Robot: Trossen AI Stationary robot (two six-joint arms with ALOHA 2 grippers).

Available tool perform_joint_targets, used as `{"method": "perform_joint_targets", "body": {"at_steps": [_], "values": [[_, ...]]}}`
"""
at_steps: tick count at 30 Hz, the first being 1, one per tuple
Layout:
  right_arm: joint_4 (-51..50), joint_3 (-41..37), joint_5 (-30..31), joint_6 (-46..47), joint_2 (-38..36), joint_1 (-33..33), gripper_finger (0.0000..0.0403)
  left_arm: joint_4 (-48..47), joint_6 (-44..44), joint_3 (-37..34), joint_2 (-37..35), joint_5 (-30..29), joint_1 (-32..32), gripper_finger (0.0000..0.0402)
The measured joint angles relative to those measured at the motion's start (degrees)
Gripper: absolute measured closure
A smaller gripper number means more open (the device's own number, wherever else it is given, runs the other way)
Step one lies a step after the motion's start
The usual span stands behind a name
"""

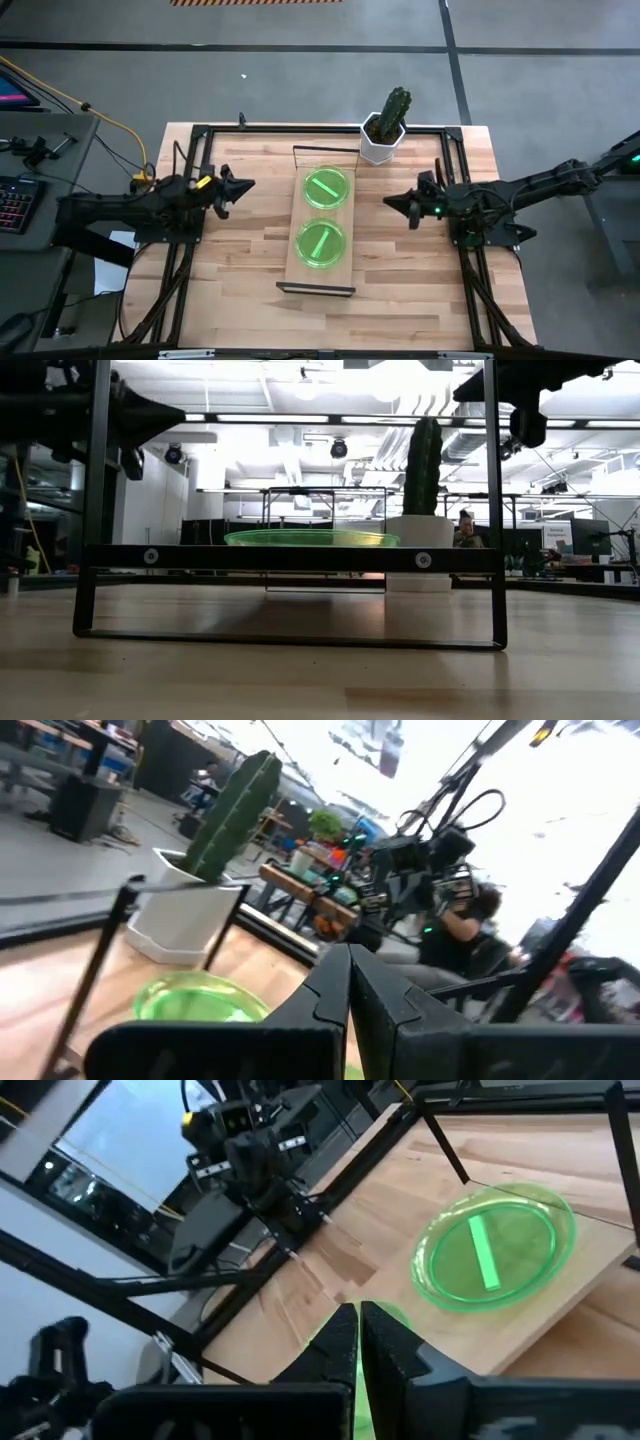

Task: Place and stack plates onto a shelf
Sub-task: Return to Home Position

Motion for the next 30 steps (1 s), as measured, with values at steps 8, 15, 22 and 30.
{"method": "perform_joint_targets", "body": {"at_steps": [8, 15, 22, 30], "values": [[0.02, 0.0, -0.36, 3.23, -0.68, 0.02, 0.0403, -3.23, -1.15, -2.55, -5.52, 1.5, -5.55, 0.0401], [0.02, 0.0, -0.82, 3.23, -0.93, 0.04, 0.0403, -7.19, 1.54, -2.54, -5.6, -2.14, -10.39, 0.0401], [-0.05, 0.0, -2.23, -0.37, -2.97, 0.04, 0.0403, -4.17, 2.29, -2.5, -6.12, -2.2, -10.59, 0.0401], [0.52, -3.78, -6.82, -9.78, -9.24, 0.05, 0.0403, -5.52, -5.74, -2.5, -6.05, -2.15, -10.61, 0.0401]]}}
